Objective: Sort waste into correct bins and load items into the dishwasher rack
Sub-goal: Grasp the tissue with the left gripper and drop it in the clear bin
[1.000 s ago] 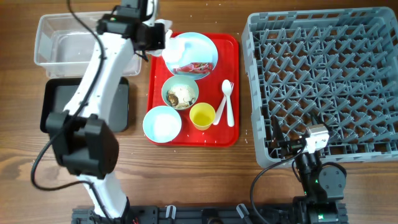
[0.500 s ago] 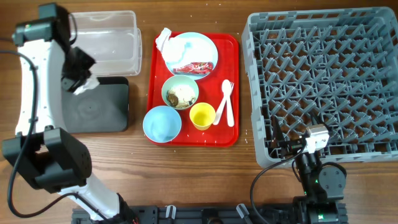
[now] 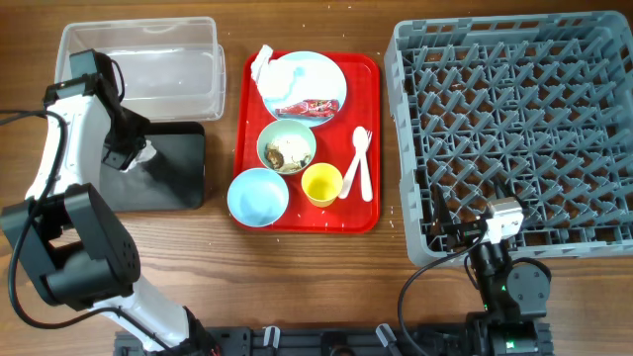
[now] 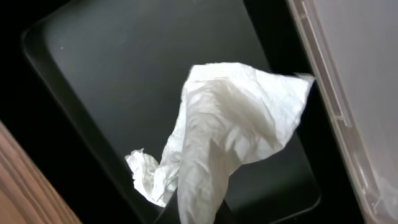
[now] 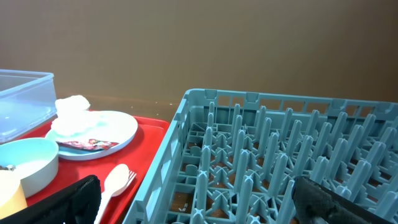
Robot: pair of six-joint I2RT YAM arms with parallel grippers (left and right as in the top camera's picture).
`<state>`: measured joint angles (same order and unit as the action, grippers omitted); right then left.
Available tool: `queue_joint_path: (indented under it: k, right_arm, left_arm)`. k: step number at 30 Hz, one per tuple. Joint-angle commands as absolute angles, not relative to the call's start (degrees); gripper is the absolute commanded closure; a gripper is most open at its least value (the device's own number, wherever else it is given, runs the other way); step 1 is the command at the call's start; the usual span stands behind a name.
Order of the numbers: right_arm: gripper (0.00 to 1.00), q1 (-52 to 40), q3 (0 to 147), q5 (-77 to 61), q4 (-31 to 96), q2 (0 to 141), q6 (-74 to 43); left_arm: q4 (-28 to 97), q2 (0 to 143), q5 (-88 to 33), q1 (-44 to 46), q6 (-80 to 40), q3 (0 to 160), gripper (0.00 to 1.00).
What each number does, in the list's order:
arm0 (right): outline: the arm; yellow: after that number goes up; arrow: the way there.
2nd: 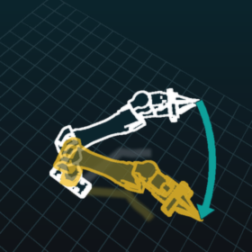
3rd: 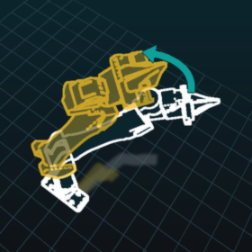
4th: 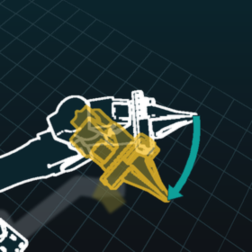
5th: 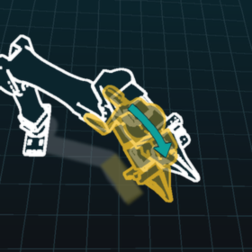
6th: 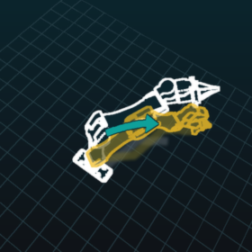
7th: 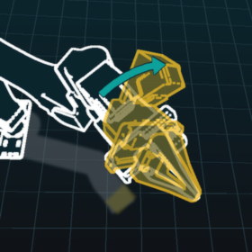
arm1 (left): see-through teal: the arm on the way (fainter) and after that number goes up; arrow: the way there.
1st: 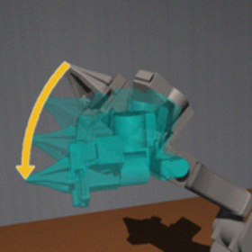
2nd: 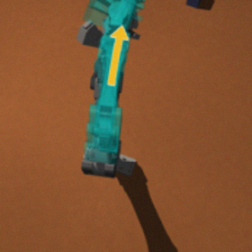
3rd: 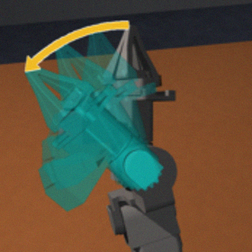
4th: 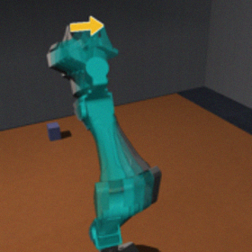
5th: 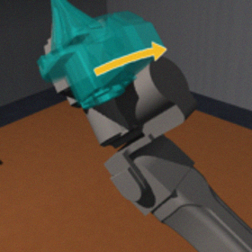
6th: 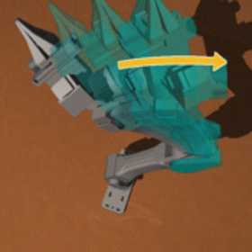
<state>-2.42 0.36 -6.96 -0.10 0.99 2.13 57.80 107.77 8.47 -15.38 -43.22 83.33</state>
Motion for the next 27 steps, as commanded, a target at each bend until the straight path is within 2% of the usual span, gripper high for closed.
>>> queue_joint_path:
  k: [1, 3, 8, 14, 15, 17, 19, 21, 27]
  right_arm:
    - [0.0, -2.39, 0.3, -6.0, -0.4, 0.58, 1.37]
    - [0.0, -2.39, 0.3, -6.0, -0.4, 0.58, 1.32]
    - [0.0, -2.39, 0.3, -6.0, -0.4, 0.58, 1.34]
    - [0.0, -2.39, 0.3, -6.0, -0.4, 0.58, 1.34]
    - [0.0, -2.39, 0.3, -6.0, -0.4, 0.58, 1.37]
    - [0.0, -2.39, 0.3, -6.0, -0.4, 0.58, 1.37]
    - [0.0, -2.39, 0.3, -6.0, -0.4, 0.58, 1.34]
    - [0.0, -2.39, 0.3, -6.0, -0.4, 0.58, 1.37]
    - [0.0, -2.39, 0.3, -6.0, -0.4, 0.58, 1.37]
  left_arm:
    - [57.8, 104.92, 5.13, -13.8, -34.28, 89.41, 0.96]
    - [56.23, 104.57, 5.19, -11.55, -28.84, 93.65, 0.96]
    - [41.63, 105.84, 5.19, -7.92, -19.75, 94.78, 0.96]
    - [30.83, 113.16, 5.43, -7.18, -19.49, 94.78, 0.95]
    - [29.82, 114.91, 5.43, -7.18, -19.49, 94.78, 0.9]
    - [28.84, 117.23, 5.43, -7.01, -19.49, 94.78, 0.57]
    - [27.86, 118.21, 5.48, -6.96, -19.46, 94.78, 0.14]
    - [26.11, 118.08, 5.43, -6.96, -19.25, 94.98, 0.0]
    - [34.44, 117.86, 5.37, -0.8, -6.59, 106.21, 0.0]
